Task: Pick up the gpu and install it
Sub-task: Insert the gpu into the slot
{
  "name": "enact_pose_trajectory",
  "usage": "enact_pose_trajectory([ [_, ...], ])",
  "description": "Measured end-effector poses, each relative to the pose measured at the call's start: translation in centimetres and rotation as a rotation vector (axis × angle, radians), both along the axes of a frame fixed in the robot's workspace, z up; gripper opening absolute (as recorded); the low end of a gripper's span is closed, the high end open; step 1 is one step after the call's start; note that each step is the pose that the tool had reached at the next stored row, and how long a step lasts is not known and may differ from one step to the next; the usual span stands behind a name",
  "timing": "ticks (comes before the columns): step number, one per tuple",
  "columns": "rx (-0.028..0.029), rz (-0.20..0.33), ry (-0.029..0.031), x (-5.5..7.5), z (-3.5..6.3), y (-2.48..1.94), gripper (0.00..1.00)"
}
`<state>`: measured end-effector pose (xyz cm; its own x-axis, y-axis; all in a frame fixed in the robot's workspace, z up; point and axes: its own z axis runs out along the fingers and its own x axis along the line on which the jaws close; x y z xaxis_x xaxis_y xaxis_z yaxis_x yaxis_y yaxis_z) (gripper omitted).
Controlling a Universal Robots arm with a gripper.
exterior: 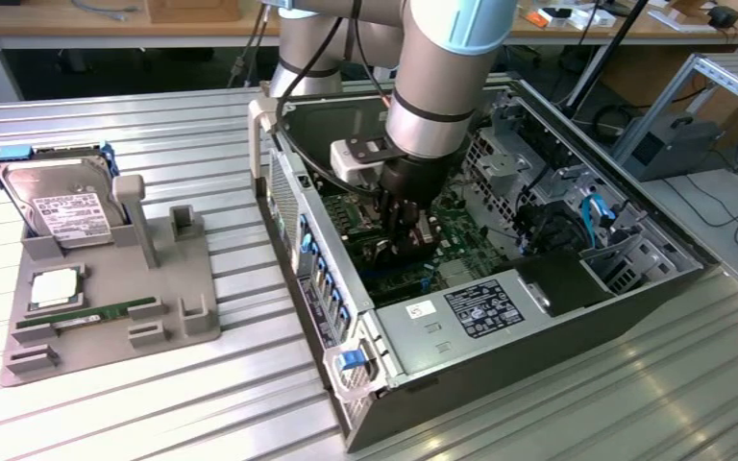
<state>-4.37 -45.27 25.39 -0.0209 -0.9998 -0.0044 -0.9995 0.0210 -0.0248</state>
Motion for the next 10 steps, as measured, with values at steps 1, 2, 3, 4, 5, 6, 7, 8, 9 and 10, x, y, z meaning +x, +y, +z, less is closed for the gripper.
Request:
enact_pose_trajectory([
  [1, -0.0001, 0.0, 0.0, 0.0, -0.04, 0.0, 0.27],
  [2, -0.0002, 0.0, 0.0001, 0.0, -0.1, 0.0, 0.27],
  [3, -0.0002, 0.0, 0.0001, 0.0, -0.15, 0.0, 0.27],
  [4, -0.0001, 0.0, 0.0001, 0.0, -0.23, 0.0, 0.27],
  [5, -0.0001, 0.0, 0.0001, 0.0, -0.23, 0.0, 0.27],
  [6, 0.0001, 0.0, 0.0, 0.0, -0.25, 0.0, 0.27],
  [7, 0.0001, 0.0, -0.0001, 0.0, -0.25, 0.0, 0.27],
  [8, 0.0017, 0.0, -0.0006, 0.01, -0.31, 0.02, 0.28],
  [9, 0.0011, 0.0, -0.0005, 0.0, -0.29, 0.01, 0.34],
  [10, 0.0002, 0.0, -0.0001, 0.0, -0.25, 0.0, 0.4],
])
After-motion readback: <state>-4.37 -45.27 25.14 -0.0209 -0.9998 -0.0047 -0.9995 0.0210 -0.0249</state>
